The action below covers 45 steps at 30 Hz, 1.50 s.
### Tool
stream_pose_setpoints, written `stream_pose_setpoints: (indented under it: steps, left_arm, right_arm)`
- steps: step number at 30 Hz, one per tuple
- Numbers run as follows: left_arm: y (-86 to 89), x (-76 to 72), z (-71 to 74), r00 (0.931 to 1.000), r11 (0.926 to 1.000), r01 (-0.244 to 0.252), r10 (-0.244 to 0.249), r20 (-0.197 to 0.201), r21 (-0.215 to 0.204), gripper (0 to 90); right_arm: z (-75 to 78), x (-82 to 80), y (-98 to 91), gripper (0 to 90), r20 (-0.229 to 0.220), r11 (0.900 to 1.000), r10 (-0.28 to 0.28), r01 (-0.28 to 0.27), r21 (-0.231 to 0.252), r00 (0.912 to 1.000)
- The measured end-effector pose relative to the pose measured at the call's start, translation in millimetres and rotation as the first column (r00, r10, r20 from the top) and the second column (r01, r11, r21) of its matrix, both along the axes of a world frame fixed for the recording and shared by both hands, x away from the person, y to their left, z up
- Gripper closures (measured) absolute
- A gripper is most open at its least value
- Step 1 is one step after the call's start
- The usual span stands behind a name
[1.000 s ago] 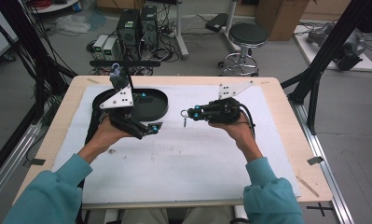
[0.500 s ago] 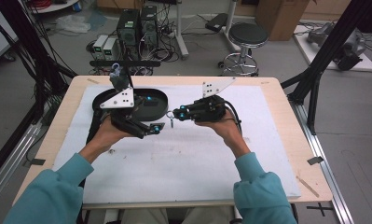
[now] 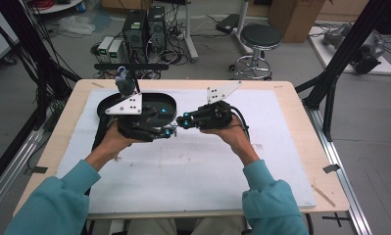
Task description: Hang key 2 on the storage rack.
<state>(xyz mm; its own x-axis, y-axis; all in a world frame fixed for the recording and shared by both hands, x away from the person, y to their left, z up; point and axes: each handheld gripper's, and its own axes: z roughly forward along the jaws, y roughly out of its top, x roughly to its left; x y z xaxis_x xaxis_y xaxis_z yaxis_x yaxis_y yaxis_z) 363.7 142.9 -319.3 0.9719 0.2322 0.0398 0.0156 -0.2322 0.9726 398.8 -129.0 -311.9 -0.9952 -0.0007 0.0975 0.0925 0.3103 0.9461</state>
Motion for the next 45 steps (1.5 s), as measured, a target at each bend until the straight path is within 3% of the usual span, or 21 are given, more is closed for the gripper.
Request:
stream_pose_setpoints:
  steps: [5, 15, 45]
  left_arm:
    - [-0.2, -0.6, -0.2, 0.9999, 0.9999, -0.002, 0.002, -0.012, 0.016, 60.3]
    - [3.1, 0.7, 1.2, 0.9997, 0.9998, -0.010, 0.010, -0.021, -0.018, 71.3]
    - [3.8, 0.9, 2.1, 0.9992, 0.9992, 0.009, -0.010, -0.038, -0.039, 83.7]
  right_arm:
    - [0.2, 0.0, -0.5, 88.7, 0.004, 1.0000, 0.005, -0.005, 0.009, 1.0000]
    - [1.7, -0.5, -3.7, 88.6, 0.002, 0.9999, 0.007, -0.007, 0.015, 1.0000]
    - [0.7, -0.2, -1.6, 88.6, 0.011, 0.9997, 0.018, -0.018, 0.015, 0.9998]
